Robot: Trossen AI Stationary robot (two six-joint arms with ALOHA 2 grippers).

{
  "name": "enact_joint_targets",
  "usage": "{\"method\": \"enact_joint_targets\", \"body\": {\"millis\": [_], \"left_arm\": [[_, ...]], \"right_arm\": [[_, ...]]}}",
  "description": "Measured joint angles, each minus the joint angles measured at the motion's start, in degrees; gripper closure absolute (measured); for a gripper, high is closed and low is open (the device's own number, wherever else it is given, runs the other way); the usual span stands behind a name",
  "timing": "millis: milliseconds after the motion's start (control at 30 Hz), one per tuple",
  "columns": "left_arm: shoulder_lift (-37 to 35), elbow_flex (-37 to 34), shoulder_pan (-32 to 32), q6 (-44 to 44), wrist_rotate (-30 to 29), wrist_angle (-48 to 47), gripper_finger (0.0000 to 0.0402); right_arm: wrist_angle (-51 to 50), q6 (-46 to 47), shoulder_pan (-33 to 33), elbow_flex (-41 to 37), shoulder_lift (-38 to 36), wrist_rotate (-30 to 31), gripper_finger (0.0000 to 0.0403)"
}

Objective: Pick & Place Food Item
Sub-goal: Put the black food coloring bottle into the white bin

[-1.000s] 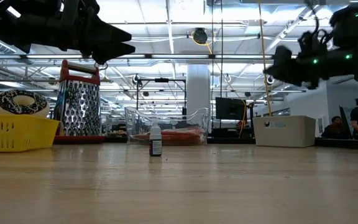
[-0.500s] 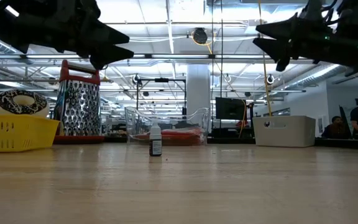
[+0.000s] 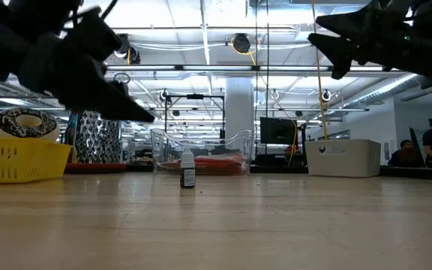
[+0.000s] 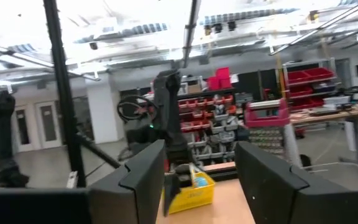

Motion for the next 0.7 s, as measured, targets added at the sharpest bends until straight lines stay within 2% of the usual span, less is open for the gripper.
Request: {"method": "enact_joint_targets", "body": {"millis": [133,233,533,700], "left_arm": [[7.6,0.0,-1.6,-3.0,-4.8,7.1,0.0128],[12.6,0.7,-1.6,-3.4,-5.5,10.6,0.0128],[23.6,9.7,-0.5,-2.0,-5.4,10.4,0.0128],[27.0,13.1,0.8,-4.6,-5.3,6.0,0.0128]], "right_arm": [[-0.3,-0.8,2.7,0.0,0.0,0.0,0.0222],[-0.6,-2.3,4.8,0.0,0.0,0.0,0.0223],[-1.0,-3.9,9.3,0.0,0.0,0.2,0.0227],[-2.0,-3.9,10.8,0.1,0.0,0.2,0.0234]]}}
